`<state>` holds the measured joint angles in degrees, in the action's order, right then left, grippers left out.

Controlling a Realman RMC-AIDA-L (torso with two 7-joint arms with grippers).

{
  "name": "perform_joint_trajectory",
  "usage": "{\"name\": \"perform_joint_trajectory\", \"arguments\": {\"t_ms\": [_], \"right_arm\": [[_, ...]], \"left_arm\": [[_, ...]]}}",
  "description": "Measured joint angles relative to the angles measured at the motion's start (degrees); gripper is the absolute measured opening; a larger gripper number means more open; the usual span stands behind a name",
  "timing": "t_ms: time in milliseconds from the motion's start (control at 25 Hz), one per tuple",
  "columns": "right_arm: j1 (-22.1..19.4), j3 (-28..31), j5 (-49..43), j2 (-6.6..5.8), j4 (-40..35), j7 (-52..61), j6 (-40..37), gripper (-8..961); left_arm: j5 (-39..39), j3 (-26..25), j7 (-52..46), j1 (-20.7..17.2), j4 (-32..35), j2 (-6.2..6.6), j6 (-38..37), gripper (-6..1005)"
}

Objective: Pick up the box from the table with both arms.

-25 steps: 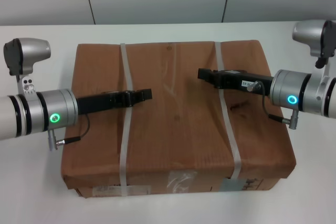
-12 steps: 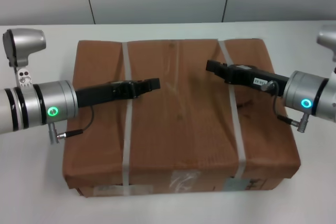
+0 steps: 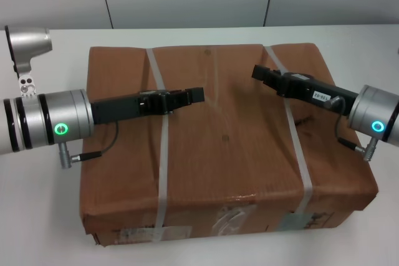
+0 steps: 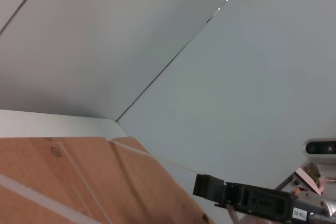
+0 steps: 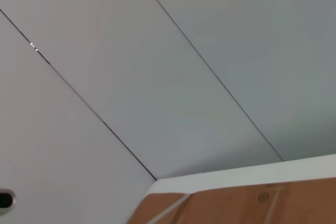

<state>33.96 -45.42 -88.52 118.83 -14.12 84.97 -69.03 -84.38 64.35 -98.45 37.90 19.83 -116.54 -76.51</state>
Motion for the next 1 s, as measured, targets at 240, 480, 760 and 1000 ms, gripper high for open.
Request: {"name": "perform_joint_trajectory", "arguments": {"t_ms": [240,480,760,1000], "right_arm": [[-0.8,0.0,0.8,-0.01,-0.1,0.2,-1.8,39],[-0.9,0.0,0.9,0.0,-0.1,0.3,-2.1,39],[-1.0,0.0,1.5,0.01,-0.1,0.4,-2.4,39],[-1.1,0.0,2.2,0.06,-0.1,0.2,-2.9,39]], "left_arm": [[0.0,0.0,-0.4,-0.1,0.1,0.05,-0.2,95],[0.2,0.0,-0.4,-0.4,0.6,0.04,-0.3,95],[0.7,0.0,-0.5,-1.1,1.4,0.04,-0.4,95],[0.7,0.0,-0.5,-1.2,1.5,0.07,-0.4,95]]}}
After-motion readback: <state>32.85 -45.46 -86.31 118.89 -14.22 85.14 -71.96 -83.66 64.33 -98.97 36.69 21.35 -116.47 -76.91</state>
